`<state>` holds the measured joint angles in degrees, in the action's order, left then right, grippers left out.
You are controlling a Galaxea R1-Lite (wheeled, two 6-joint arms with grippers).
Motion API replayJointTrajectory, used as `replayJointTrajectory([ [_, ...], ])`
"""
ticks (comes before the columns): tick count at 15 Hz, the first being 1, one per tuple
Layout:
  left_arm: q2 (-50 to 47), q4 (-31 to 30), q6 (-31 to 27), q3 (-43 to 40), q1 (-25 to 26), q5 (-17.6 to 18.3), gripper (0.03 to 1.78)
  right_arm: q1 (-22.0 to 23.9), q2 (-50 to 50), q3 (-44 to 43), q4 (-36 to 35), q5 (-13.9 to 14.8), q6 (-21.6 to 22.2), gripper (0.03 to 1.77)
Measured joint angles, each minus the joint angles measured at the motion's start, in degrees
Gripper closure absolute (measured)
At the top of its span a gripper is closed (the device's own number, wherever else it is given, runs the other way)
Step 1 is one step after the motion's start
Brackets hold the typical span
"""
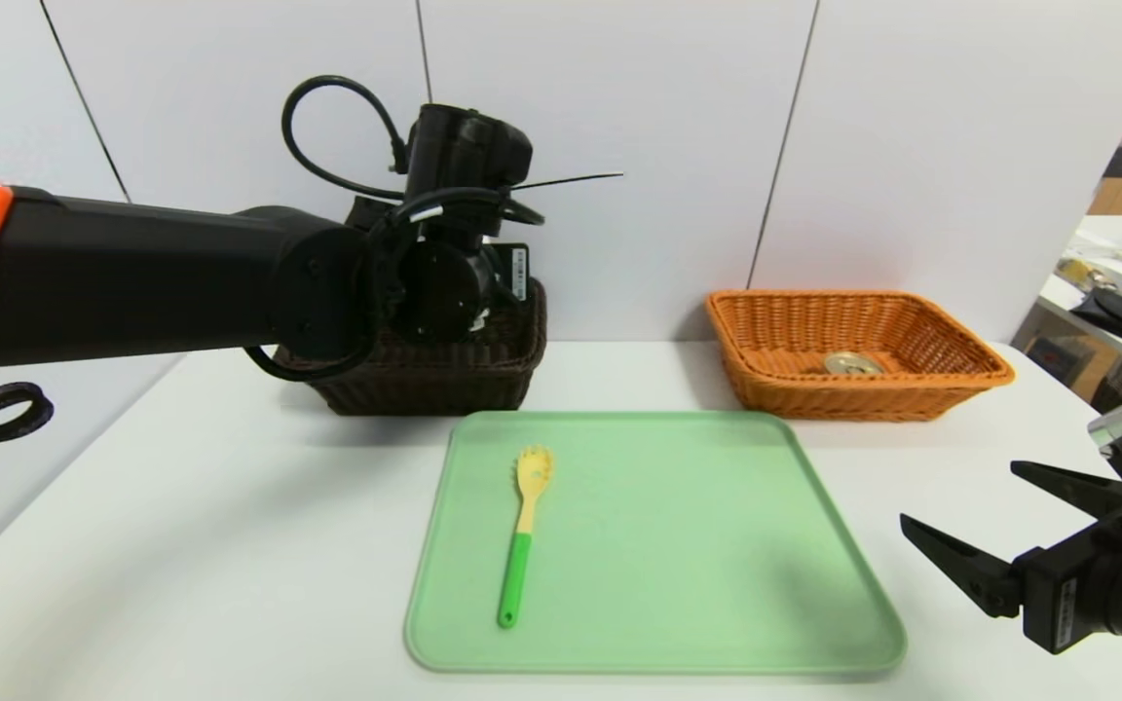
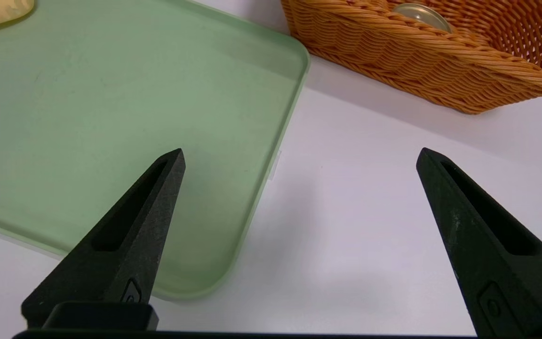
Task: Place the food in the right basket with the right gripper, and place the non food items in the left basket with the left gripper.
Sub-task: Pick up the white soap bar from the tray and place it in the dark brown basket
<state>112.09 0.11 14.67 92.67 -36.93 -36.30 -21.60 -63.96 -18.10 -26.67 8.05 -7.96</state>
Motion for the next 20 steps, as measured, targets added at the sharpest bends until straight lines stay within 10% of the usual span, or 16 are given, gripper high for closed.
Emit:
replayJointTrajectory([
  [8, 2.85, 4.71, -2.32, 3.49, 8.95, 8.61, 1.38, -0.44, 0.1, -0.09, -0.17, 0.38, -0.05, 0.1],
  [20, 5.96, 7.35, -1.96, 3.63, 12.4, 11.82, 1.38, -0.44, -0.1, 0.24, -0.15, 0.09, 0.06, 0.1],
])
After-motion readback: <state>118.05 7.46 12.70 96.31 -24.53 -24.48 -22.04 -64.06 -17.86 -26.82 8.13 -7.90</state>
